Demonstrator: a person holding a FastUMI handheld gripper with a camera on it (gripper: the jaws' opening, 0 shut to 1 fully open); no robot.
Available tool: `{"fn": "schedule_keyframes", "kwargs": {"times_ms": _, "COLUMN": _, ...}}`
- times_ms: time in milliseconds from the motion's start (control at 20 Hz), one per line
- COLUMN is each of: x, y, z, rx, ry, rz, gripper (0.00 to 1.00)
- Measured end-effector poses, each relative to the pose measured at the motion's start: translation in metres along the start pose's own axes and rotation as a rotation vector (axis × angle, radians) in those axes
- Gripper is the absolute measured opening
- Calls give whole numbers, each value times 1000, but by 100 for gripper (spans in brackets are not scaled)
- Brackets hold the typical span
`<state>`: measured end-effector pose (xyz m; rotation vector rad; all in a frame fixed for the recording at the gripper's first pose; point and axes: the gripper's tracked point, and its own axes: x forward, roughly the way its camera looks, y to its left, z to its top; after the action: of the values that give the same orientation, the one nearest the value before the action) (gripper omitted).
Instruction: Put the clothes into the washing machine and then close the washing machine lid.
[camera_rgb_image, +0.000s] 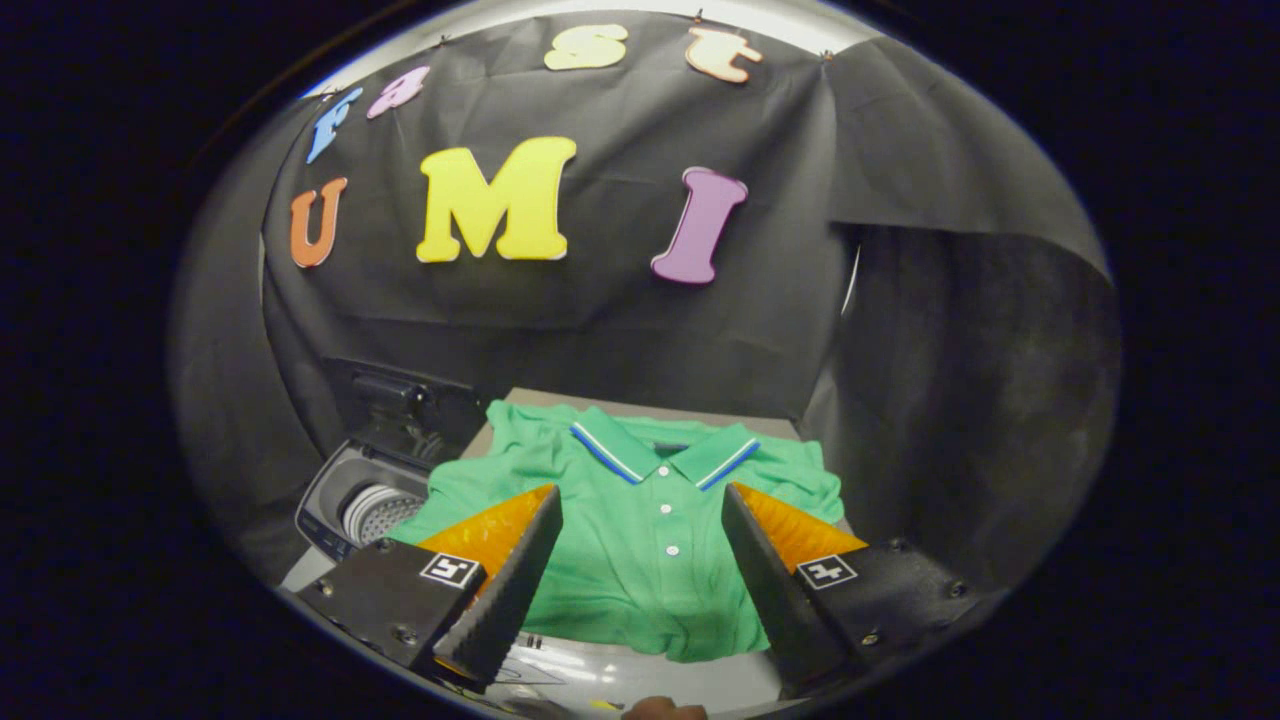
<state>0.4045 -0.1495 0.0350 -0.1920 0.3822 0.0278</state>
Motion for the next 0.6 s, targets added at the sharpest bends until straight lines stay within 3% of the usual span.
{"fn": "schedule_keyframes", "kwargs": {"times_ms": 100, "x": 34, "y": -3, "z": -13, "rx": -11, "ry": 56, "rz": -10, "gripper": 100}}
{"fn": "schedule_keyframes", "kwargs": {"times_ms": 300, "x": 57, "y": -11, "z": -38, "rx": -25, "ry": 128, "rz": -22, "gripper": 100}}
{"fn": "schedule_keyframes", "kwargs": {"times_ms": 600, "x": 59, "y": -11, "z": -42, "rx": 120, "ry": 143, "rz": 45, "gripper": 100}}
